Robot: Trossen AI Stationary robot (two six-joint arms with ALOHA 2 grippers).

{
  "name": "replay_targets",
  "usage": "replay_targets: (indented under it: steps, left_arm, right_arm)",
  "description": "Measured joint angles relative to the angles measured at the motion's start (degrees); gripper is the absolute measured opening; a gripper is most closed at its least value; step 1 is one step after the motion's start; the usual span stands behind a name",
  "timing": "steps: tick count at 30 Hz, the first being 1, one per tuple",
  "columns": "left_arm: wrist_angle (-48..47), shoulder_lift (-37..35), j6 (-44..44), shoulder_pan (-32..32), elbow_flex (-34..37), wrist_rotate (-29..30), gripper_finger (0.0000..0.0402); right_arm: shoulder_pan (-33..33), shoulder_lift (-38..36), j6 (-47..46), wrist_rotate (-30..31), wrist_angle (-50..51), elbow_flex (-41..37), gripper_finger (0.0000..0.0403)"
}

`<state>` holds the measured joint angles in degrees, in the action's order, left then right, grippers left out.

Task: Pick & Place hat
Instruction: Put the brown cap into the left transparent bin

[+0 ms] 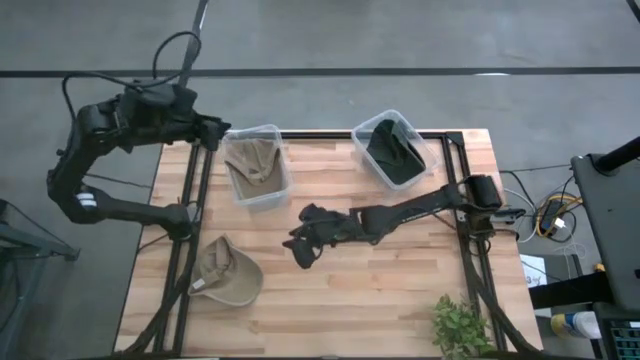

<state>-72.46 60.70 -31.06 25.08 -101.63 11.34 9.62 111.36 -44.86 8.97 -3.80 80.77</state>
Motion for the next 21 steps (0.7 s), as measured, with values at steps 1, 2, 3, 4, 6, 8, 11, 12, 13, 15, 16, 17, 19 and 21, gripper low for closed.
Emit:
replay_targets:
  steps: [1,2,3,4,6,8,11,12,13,15,16,17,19,21]
  left_arm:
    - [-0.03,-0.03,0.01,-0.02,-0.43,0.00,0.0183]
    - [-0.02,-0.06,-0.01,-0.02,-0.80,0.00,0.0183]
    - [-0.03,-0.13,-0.01,-0.02,-1.11,0.01,0.0183]
    - [-0.01,-0.29,-0.05,-0.02,-1.32,0.01,0.0183]
    - [-0.15,-0.49,-0.04,-0.02,-1.39,-0.23,0.0183]
    - [-1.31,-0.71,-0.29,-0.02,-1.23,-2.92,0.0183]
    - [-1.95,-0.89,0.96,-0.40,-0.03,-11.13,0.0183]
    - [-2.16,-0.91,1.28,-0.89,0.63,-14.36,0.0183]
    - [-2.15,-0.89,1.65,-1.55,1.32,-17.34,0.0183]
    - [-2.21,-0.87,2.42,-3.07,2.70,-21.14,0.0183]
    - [-2.35,-0.87,2.43,-3.77,3.34,-22.45,0.0183]
    - [-2.60,-0.87,2.43,-4.46,3.92,-23.64,0.0183]
    - [-2.61,-0.86,2.55,-5.93,5.30,-25.96,0.0183]
    - [-2.63,-0.80,2.76,-7.94,6.93,-28.60,0.0183]
  right_arm:
    - [0.28,1.15,-0.59,0.01,-0.22,0.47,0.0203]
    - [0.43,2.39,-1.32,-0.04,-0.22,1.11,0.0203]
    - [0.68,3.68,-1.62,0.00,-0.20,1.90,0.0203]
    - [0.98,4.90,-1.95,0.00,-0.13,2.75,0.0203]
    - [1.31,6.84,-2.21,0.00,-0.02,4.40,0.0203]
    - [1.57,8.39,-2.31,-0.53,0.06,6.22,0.0203]
    - [1.83,9.45,-2.23,-2.50,0.34,7.75,0.0203]
    - [1.87,9.52,-1.68,-3.79,0.30,7.97,0.0203]
    - [1.94,9.40,-1.04,-5.31,0.61,7.98,0.0203]
    - [2.10,9.19,-0.39,-8.39,0.62,8.12,0.0203]
    - [2.18,8.73,-0.32,-9.93,1.06,8.12,0.0203]
    - [2.32,8.23,-0.14,-11.28,2.07,8.07,0.0203]
    - [2.59,7.39,1.31,-12.32,4.34,8.13,0.0203]
    - [3.03,6.85,3.88,-12.47,8.41,8.11,0.0203]
